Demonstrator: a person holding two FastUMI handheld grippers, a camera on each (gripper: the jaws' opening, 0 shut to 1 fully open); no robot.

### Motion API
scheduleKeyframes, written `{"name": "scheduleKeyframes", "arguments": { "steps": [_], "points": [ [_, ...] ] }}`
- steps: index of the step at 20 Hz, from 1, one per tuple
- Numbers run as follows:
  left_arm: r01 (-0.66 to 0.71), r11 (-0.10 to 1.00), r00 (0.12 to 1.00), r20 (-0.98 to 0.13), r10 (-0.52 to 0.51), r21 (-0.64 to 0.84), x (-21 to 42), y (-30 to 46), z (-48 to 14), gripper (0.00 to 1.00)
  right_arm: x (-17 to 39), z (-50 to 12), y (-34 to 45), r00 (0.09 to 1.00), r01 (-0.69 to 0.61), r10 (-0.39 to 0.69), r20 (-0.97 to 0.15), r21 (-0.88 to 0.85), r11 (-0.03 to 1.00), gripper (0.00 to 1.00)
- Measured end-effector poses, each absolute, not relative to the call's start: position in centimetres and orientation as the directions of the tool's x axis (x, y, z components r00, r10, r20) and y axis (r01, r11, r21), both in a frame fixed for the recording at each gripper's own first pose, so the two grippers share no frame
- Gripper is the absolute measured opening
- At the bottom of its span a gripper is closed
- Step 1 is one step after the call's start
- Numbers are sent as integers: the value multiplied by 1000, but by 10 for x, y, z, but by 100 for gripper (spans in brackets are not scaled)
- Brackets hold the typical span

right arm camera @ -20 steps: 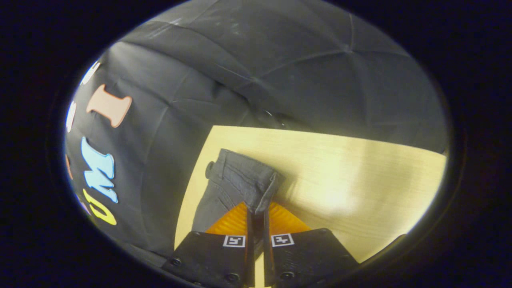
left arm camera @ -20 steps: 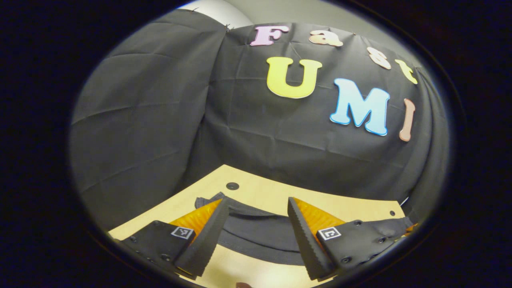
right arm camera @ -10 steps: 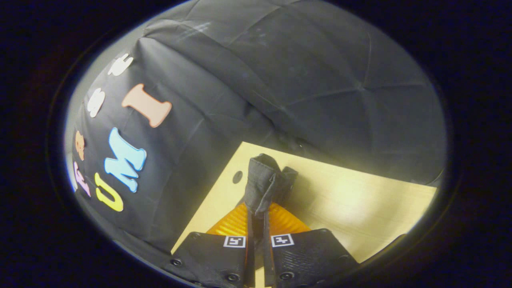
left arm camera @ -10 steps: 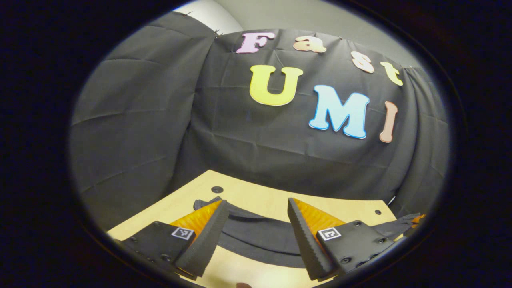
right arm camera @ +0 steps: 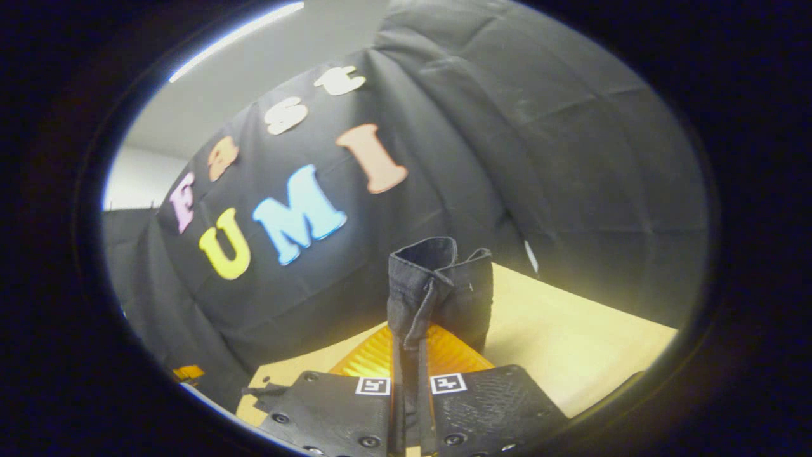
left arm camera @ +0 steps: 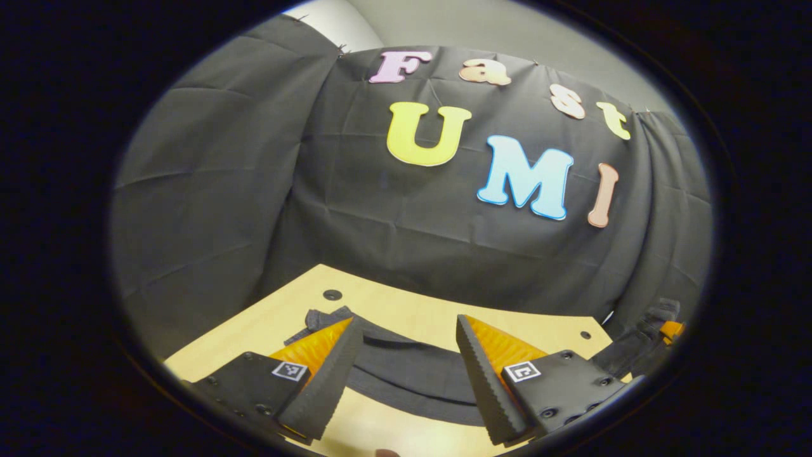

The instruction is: Grasp the waist and the cuffs of the jeans and fold them to make the two legs overlap; first hold the waist and fold one-third of the jeans toward the cuffs, then hold the cuffs and fold the remaining one-third in the same direction to finish folding.

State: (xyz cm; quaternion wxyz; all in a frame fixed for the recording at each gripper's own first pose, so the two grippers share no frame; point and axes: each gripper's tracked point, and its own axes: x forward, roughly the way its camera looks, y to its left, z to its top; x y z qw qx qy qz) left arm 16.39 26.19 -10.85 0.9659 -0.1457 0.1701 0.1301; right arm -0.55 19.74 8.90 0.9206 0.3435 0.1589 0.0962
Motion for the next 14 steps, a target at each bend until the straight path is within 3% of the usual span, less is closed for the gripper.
{"name": "scheduleKeyframes", "arguments": {
  "steps": [5,13,14],
  "points": [
    [-314,908,906,-374,199,-277,152,279,-114,96,-23,96,308,862,-311,477,-170,566,764,7],
    [-353,891,877,-433,208,-285,125,304,-149,96,-61,-10,408,708,-441,609,-358,449,777,8],
    [-359,884,871,-447,203,-298,126,305,-154,97,-65,-16,412,695,-448,615,-372,444,776,4]
  ]
}}
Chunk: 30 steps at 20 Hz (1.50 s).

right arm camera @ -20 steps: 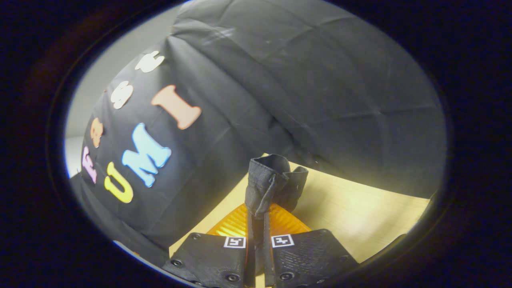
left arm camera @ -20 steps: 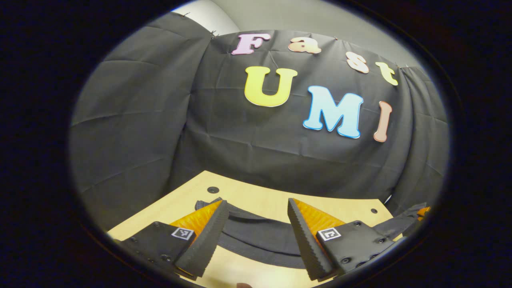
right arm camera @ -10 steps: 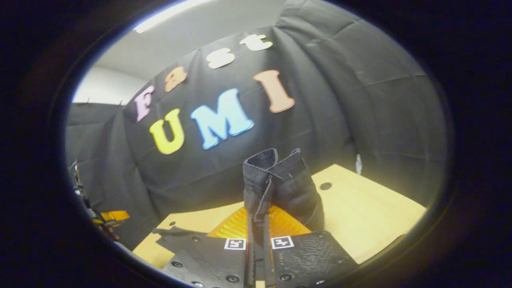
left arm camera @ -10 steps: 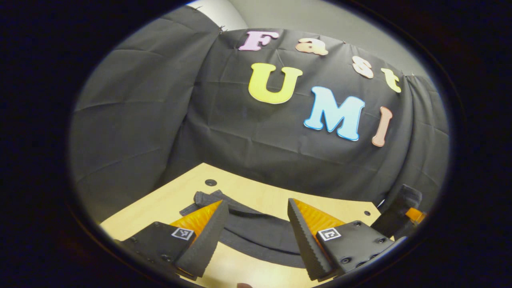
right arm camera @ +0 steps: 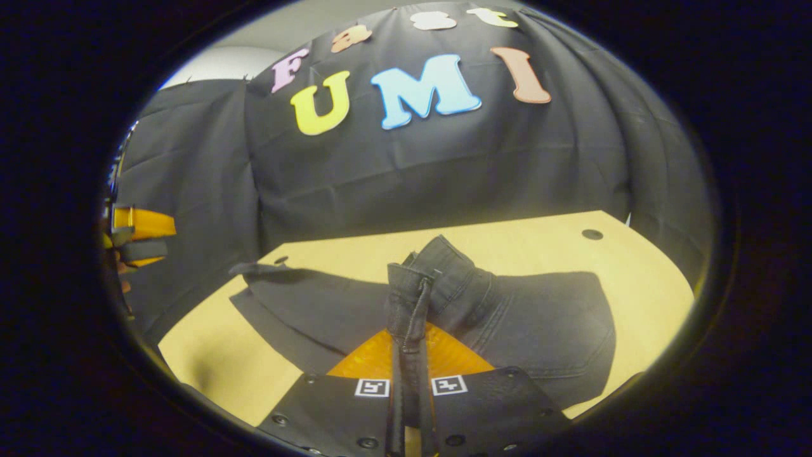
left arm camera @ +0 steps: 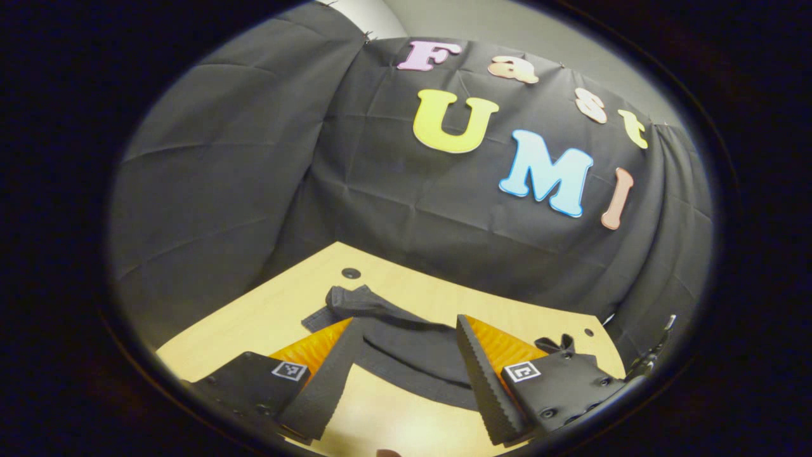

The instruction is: Grasp the waist and the cuffs of the jeans and fold them to make the two legs overlap; first hold the waist and fold one-third of the jeans toward the cuffs, then hold the cuffs and fold the remaining one-third in the same direction to finish folding.

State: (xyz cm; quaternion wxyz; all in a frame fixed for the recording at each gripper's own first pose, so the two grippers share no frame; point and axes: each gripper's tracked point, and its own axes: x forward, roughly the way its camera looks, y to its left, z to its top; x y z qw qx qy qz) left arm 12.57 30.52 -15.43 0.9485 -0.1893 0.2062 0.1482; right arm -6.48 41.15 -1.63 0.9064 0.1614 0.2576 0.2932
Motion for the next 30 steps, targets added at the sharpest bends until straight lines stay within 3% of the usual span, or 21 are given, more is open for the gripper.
{"name": "scheduleKeyframes", "arguments": {
  "steps": [2,3,5,8,10,18,21,25,30],
  "points": [
    [-374,866,860,-474,189,-332,129,308,-166,96,-62,-19,414,675,-460,631,-383,450,765,14],
    [-383,855,855,-485,184,-350,130,310,-170,96,-60,-17,411,675,-463,632,-381,448,765,10],
    [-405,824,844,-508,169,-398,131,313,-180,97,-69,-15,417,649,-485,668,-364,480,732,21],
    [-452,744,827,-544,142,-492,135,321,-202,97,-76,5,415,642,-496,693,-328,512,702,72],
    [-488,684,812,-569,128,-542,138,330,-216,96,-77,9,407,653,-487,679,-335,501,715,79],
    [-660,377,729,-676,110,-650,131,406,-303,97,-66,43,336,787,-366,514,-340,413,834,95],
    [-697,268,706,-702,94,-665,127,437,-340,96,-59,40,308,821,-293,427,-378,362,885,95],
    [-722,201,687,-720,95,-662,140,470,-384,96,-52,37,285,832,-225,354,-428,324,919,95],
    [-707,195,702,-708,80,-679,164,498,-390,95,-50,29,280,825,-166,309,-473,319,933,95]
  ]
}}
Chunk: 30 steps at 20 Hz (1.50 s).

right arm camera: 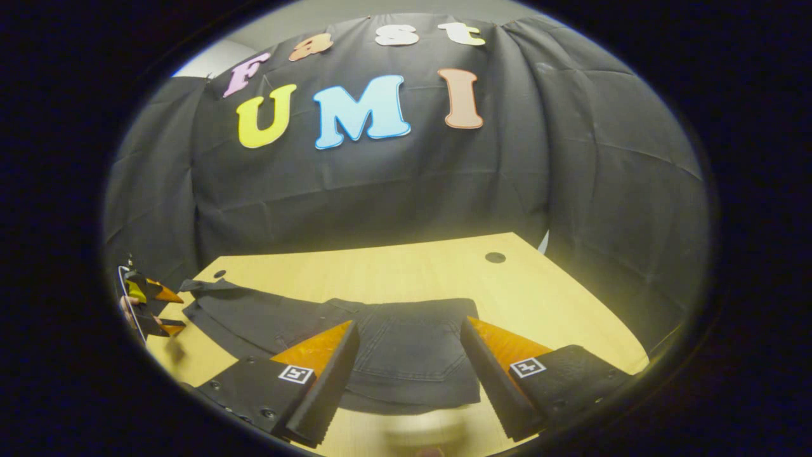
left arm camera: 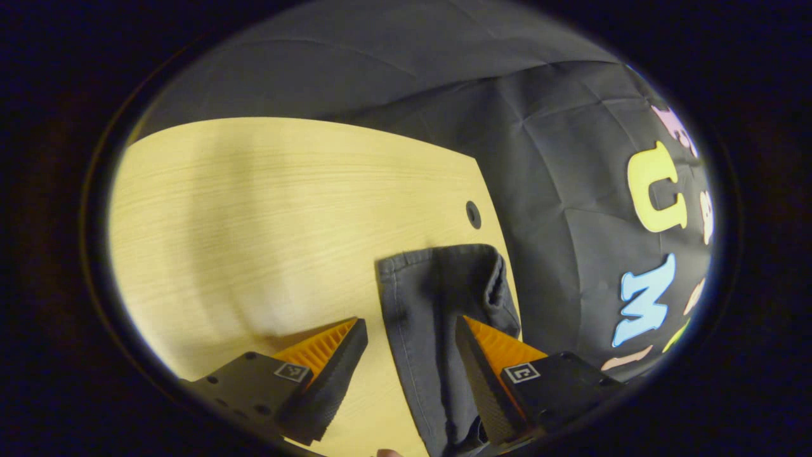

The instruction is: Grasp the waist and the cuffs of the jeans and fold them to make the two legs overlap; first hold the waist and fold one-third of the jeans toward the cuffs, then hold the cuffs and fold the remaining one-third in the same direction to finish folding.

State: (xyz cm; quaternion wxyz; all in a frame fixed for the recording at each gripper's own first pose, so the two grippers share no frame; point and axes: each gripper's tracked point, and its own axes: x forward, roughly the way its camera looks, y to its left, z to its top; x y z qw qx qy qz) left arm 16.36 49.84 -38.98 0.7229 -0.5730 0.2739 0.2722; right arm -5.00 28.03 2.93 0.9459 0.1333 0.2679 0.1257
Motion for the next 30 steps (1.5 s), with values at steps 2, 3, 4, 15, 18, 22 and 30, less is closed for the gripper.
{"name": "scheduleKeyframes", "arguments": {
  "steps": [2,3,4,15,18,22,30],
  "points": [
    [-687,229,713,-700,31,-689,177,496,-390,96,-49,26,282,819,-145,294,-493,317,937,96],
    [-678,241,716,-698,6,-694,185,493,-390,96,-47,26,283,817,-135,287,-501,319,938,96],
    [-669,249,721,-693,-15,-701,194,491,-393,94,-46,25,284,815,-125,282,-506,321,939,96],
    [-536,189,818,-561,-124,-823,269,463,-404,93,-38,31,283,803,-71,240,-546,311,948,96],
    [-545,184,816,-568,-106,-818,276,461,-419,81,-36,31,280,804,-58,229,-549,310,949,96],
    [-540,228,814,-571,-104,-811,282,457,-432,43,-40,29,278,797,-50,219,-563,299,953,96],
    [-465,87,877,-472,-93,-881,292,461,-428,11,-49,30,276,783,-36,212,-585,297,954,96]
  ]
}}
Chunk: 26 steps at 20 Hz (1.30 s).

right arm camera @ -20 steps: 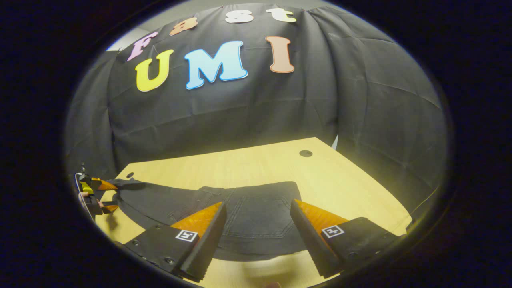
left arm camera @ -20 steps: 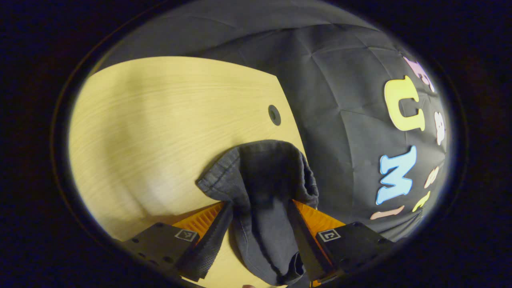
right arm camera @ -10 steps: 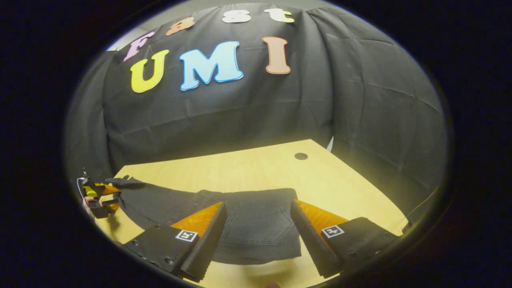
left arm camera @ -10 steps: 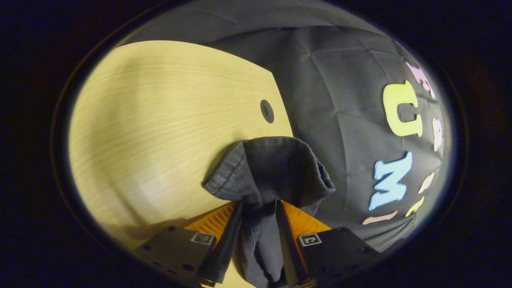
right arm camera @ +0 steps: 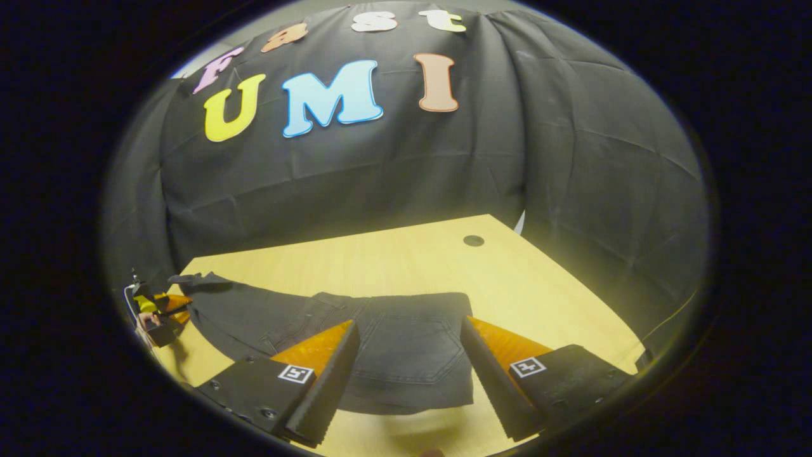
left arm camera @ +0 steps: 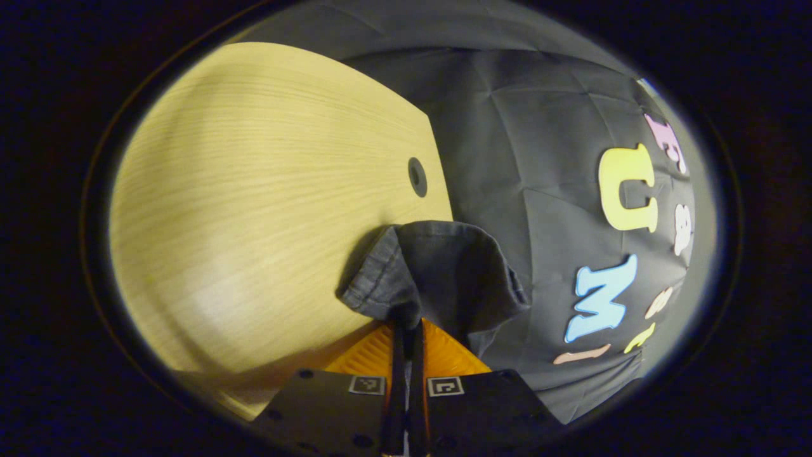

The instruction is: Grasp the waist and the cuffs of the jeans and fold them to make the two legs overlap; first hold the waist and fold one-third of the jeans toward the cuffs, then hold the cuffs and fold the remaining one-third in the same direction to finish folding.

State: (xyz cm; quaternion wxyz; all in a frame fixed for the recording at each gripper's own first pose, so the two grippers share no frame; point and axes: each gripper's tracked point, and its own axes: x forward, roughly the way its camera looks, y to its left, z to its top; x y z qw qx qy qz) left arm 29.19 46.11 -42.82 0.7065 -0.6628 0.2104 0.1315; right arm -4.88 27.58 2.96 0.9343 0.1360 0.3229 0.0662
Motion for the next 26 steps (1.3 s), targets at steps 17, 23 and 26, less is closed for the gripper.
{"name": "scheduleKeyframes", "arguments": {
  "steps": [17,23,26],
  "points": [
    [-80,167,968,-117,-221,-983,318,321,-204,10,-64,61,257,816,-130,278,-507,308,942,96],
    [26,306,927,-92,-364,-952,302,145,-128,10,-55,84,223,848,-253,351,-397,279,926,96],
    [39,366,891,-134,-434,-930,282,38,-125,10,-53,91,203,852,-320,390,-348,243,916,96]
  ]
}}
